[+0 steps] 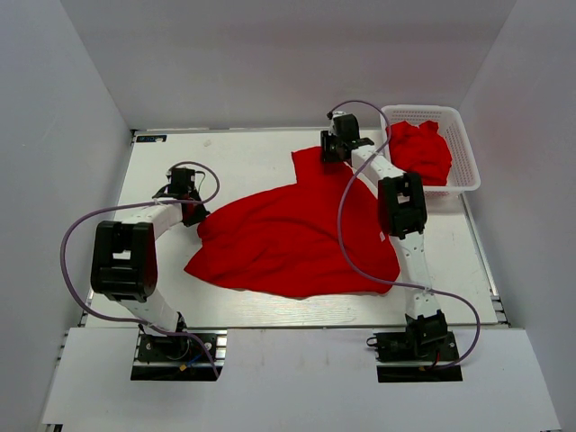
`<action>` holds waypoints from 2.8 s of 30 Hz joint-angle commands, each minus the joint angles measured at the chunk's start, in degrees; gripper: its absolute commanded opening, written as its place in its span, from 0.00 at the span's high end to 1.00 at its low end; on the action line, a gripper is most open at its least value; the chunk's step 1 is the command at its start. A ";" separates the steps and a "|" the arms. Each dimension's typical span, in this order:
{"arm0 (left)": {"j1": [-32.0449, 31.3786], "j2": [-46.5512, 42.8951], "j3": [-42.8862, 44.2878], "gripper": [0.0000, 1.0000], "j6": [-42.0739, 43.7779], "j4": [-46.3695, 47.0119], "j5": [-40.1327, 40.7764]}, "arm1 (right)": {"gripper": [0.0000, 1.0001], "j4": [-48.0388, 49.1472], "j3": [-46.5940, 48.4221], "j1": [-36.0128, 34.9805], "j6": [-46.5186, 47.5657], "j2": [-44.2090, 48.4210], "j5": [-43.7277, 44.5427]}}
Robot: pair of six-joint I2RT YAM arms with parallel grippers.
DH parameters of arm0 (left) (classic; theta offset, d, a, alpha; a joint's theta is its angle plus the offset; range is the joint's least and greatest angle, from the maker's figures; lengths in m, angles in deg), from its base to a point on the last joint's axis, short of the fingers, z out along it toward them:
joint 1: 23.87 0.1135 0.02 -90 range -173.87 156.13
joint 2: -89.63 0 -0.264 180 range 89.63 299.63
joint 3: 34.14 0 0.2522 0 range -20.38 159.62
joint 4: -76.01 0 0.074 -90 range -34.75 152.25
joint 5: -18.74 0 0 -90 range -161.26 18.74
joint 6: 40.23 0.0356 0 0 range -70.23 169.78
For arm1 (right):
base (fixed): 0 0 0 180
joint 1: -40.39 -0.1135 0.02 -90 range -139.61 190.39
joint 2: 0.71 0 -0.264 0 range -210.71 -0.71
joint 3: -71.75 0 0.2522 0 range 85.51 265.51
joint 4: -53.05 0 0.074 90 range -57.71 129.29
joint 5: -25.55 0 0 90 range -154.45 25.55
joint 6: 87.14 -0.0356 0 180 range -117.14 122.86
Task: Fold and stack the t-shirts
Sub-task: Flatten out the tshirt
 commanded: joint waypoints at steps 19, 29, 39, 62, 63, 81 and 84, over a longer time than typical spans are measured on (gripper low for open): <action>-0.32 -8.90 10.57 1.00 5.03 1.69 0.95 | 1.00 30.28 -27.40 -1.93 2.12 26.61 14.24; -0.32 -22.35 13.04 1.00 10.04 6.87 2.26 | 1.00 45.78 -44.19 -1.58 7.74 51.32 25.23; -0.32 -36.76 19.80 1.00 15.58 6.89 -3.53 | 1.00 45.18 -50.70 -1.58 15.04 74.79 23.22; 0.39 -48.73 50.05 1.00 23.67 -4.37 -14.00 | 1.00 25.04 -25.94 -1.76 21.63 96.96 10.11; 0.39 -48.73 50.05 1.00 23.67 -4.37 -14.00 | 1.00 25.48 -25.40 -1.67 22.94 95.99 10.37; 0.39 -19.43 18.33 1.00 18.39 16.53 2.78 | 1.00 44.64 -44.54 -0.53 25.86 59.44 16.00; 0.39 -9.83 16.73 1.00 17.69 19.18 6.92 | 1.00 44.65 -43.07 0.08 21.99 48.19 12.76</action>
